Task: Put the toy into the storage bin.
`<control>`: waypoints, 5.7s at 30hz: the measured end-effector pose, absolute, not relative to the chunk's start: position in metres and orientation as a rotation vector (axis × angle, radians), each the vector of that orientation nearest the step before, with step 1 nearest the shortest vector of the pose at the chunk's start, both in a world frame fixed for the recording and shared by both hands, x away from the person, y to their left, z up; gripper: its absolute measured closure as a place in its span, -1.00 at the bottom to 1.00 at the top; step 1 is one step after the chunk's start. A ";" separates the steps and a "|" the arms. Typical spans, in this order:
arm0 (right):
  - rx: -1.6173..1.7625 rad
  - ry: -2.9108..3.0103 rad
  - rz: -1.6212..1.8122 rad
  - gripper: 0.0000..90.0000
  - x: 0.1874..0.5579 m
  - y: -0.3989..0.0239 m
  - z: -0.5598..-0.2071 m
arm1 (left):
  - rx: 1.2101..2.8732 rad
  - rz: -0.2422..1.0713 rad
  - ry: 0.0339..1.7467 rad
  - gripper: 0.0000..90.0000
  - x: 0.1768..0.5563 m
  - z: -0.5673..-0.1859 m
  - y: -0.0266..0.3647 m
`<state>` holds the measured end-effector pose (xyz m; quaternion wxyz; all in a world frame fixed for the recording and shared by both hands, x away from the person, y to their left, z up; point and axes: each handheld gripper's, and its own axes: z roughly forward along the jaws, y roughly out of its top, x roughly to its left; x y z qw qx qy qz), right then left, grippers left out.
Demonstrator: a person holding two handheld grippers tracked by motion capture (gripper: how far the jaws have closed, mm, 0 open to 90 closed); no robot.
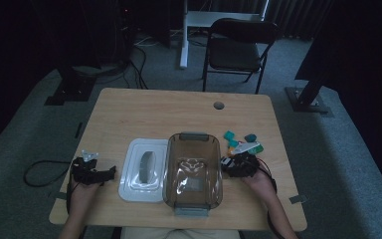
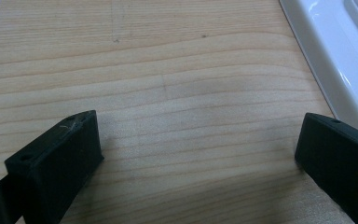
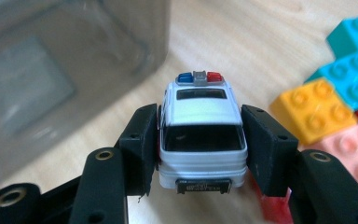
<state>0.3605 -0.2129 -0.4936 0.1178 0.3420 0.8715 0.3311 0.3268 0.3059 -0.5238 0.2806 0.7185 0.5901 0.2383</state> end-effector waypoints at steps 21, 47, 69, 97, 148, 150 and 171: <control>1.112 2.510 0.908 0.00 0.304 -0.243 -0.508 | 1.925 0.639 1.582 -0.98 0.327 -0.524 0.306; 1.110 2.510 0.909 0.07 0.305 -0.246 -0.496 | 1.924 0.640 1.583 -0.98 0.327 -0.524 0.306; 0.833 2.405 1.254 0.07 0.296 -0.236 -0.373 | 1.925 0.639 1.584 -0.98 0.327 -0.524 0.306; 0.294 2.846 0.788 0.07 0.308 -0.084 -0.394 | 1.925 0.640 1.583 -0.98 0.327 -0.524 0.306; 0.178 3.038 0.453 -0.07 0.306 -0.053 -0.415 | 1.926 0.640 1.582 -0.98 0.327 -0.524 0.306; 0.220 3.024 0.520 -0.08 0.307 -0.061 -0.409 | 1.924 0.640 1.583 -0.98 0.327 -0.524 0.306; 0.695 2.676 1.077 -0.18 0.322 -0.169 -0.367 | 1.927 0.638 1.582 -0.98 0.327 -0.524 0.306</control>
